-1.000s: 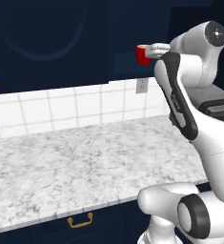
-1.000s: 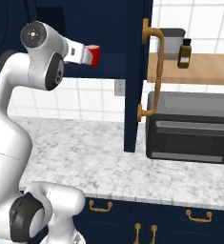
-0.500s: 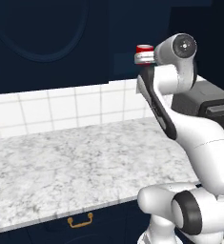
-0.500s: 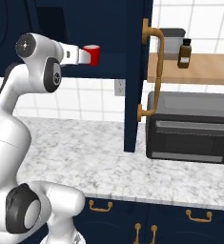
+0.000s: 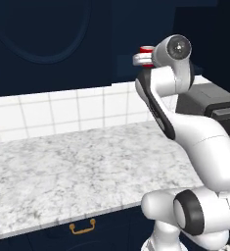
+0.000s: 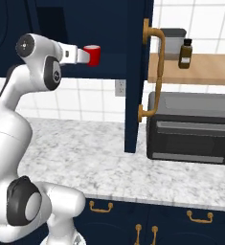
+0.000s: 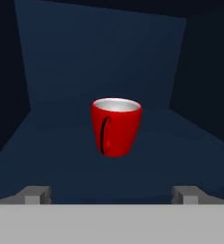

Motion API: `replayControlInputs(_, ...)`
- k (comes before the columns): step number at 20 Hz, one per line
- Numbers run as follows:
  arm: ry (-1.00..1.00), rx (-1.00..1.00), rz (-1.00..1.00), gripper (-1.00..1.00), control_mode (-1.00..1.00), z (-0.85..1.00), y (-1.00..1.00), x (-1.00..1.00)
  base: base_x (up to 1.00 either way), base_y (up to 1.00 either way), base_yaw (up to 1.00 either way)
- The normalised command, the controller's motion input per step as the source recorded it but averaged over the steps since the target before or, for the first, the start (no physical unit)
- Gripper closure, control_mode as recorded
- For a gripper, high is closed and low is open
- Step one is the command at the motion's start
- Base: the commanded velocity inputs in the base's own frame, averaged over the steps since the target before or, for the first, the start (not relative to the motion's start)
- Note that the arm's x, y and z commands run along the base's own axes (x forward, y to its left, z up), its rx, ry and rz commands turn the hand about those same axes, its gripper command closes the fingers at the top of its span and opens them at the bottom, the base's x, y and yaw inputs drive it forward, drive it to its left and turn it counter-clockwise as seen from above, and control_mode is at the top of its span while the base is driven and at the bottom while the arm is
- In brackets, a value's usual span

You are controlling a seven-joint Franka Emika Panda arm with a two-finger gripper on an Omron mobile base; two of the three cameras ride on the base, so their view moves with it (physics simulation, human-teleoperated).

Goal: Gather all objects into one cabinet and sort the glasses and bowls to opposite sides.

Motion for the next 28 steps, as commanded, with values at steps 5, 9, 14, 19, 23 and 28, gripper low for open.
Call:
replayControlInputs(5,0.01,0.0,0.0,-1.0,-1.0,0.0,0.0,0.16,0.0,0.0,0.0)
replayControlInputs(9,0.05,0.0,0.0,-1.0,-1.0,0.0,0.0,0.59,0.0,0.0,0.0)
replayControlInputs(14,0.06,0.0,0.0,-1.0,-1.0,0.0,0.0,0.49,0.0,0.0,0.0)
replayControlInputs(19,0.0,0.0,0.0,-1.0,-1.0,-0.01,0.0,0.38,0.0,0.0,0.0)
replayControlInputs(23,0.0,0.0,0.0,-1.0,-1.0,-0.01,0.0,0.22,0.0,0.0,0.0)
replayControlInputs(28,0.0,0.0,0.0,-1.0,-1.0,0.0,0.0,0.0,0.0,0.0,0.0)
